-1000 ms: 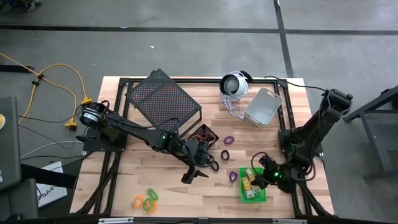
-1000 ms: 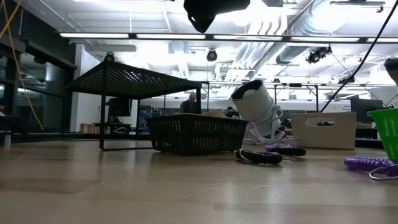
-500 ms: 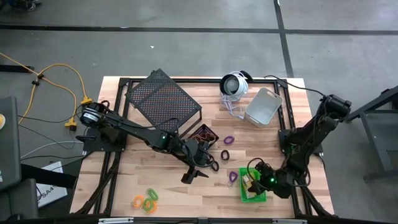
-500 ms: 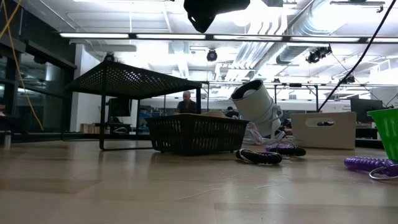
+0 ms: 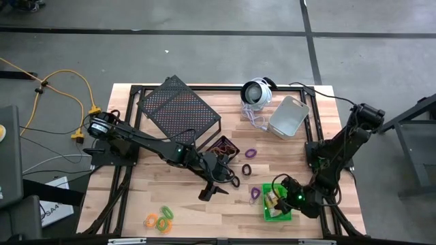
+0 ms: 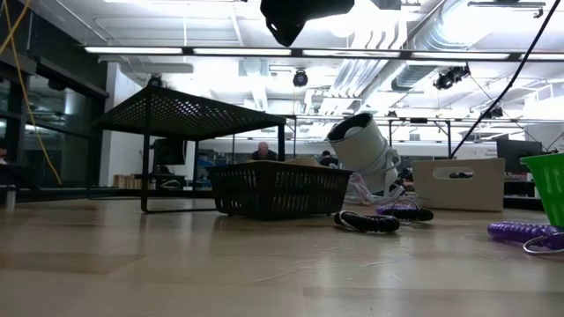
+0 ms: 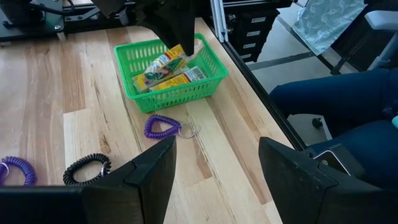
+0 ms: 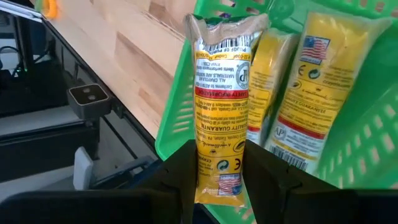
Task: Pick & Place Office Desk Supplies
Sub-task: Put the crayon box into the green bin, then put the top purple spring keychain into the white bin
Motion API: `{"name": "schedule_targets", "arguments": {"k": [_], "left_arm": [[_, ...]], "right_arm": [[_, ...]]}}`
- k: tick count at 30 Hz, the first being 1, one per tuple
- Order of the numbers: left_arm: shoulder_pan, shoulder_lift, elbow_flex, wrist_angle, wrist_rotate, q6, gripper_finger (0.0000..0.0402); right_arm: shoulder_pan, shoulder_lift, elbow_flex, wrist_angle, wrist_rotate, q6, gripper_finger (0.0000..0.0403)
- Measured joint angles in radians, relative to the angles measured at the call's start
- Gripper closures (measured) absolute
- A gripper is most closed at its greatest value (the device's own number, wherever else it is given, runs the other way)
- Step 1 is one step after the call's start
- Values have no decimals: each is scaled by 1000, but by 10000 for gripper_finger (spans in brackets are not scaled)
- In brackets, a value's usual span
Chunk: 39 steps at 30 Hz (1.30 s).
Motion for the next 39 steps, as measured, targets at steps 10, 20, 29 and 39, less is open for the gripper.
{"name": "schedule_targets", "arguments": {"k": [10,20,29,39], "left_arm": [[0,0,0,0,0,0,179],[0,0,0,0,0,0,179],[0,0,0,0,0,0,179],[0,0,0,0,0,0,179]], "right_arm": [[0,0,0,0,10,-20,271],[0,0,0,0,10,-20,193],[0,-4,0,1,19,-20,190],[-1,-209,1,-157,85,-56,203]]}}
